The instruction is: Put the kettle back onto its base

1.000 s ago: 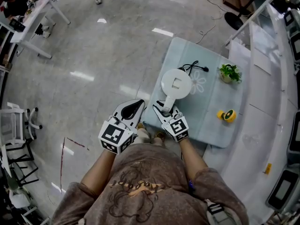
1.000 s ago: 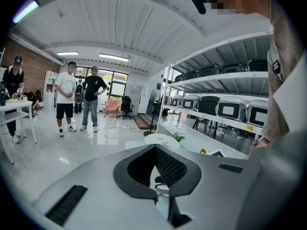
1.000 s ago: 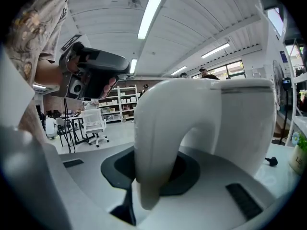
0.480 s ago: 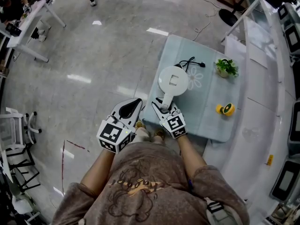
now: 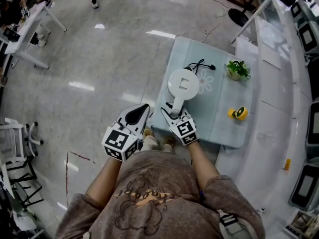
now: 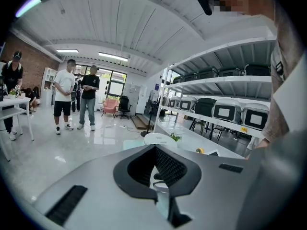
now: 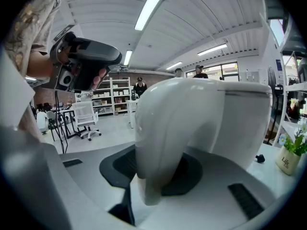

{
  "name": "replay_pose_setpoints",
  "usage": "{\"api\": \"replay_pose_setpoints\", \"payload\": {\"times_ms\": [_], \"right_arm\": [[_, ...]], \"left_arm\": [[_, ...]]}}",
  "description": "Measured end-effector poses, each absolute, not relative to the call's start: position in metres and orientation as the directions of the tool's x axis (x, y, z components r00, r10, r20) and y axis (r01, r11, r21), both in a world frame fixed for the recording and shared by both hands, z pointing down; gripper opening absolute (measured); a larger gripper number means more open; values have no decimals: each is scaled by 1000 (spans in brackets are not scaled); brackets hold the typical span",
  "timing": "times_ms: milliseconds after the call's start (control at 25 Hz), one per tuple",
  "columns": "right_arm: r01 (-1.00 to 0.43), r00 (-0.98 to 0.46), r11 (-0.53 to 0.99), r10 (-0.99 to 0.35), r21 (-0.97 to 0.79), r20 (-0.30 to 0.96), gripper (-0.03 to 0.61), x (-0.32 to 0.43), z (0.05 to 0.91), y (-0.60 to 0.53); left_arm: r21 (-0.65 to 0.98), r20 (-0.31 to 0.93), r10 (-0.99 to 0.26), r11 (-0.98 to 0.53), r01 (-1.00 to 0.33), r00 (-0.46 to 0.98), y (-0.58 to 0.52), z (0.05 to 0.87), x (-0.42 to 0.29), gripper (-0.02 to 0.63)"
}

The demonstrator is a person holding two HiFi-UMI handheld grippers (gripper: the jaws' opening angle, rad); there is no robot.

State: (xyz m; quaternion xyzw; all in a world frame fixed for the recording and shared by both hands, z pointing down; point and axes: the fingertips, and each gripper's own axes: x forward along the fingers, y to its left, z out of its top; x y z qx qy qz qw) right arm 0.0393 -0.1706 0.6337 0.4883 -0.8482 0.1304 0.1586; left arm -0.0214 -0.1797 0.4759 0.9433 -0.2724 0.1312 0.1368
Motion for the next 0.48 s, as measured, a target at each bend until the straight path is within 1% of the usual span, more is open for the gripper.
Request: {"api": "replay_pose_setpoints", "payload": {"times_ms": [200, 280, 480], "right_arm": [[-835, -535, 539, -753, -107, 383, 143, 37, 632, -167], [-825, -553, 552, -745, -121, 372, 143, 37, 631, -167], [-815, -573, 563, -744, -140, 344, 114, 43, 629, -167]], "left_arm": [[192, 321, -471, -817, -543, 822, -179, 477, -23, 15], [203, 326, -465, -816, -541, 823, -178, 477, -23, 15], [211, 331, -460, -815, -540, 824, -176, 479, -24, 16]]}}
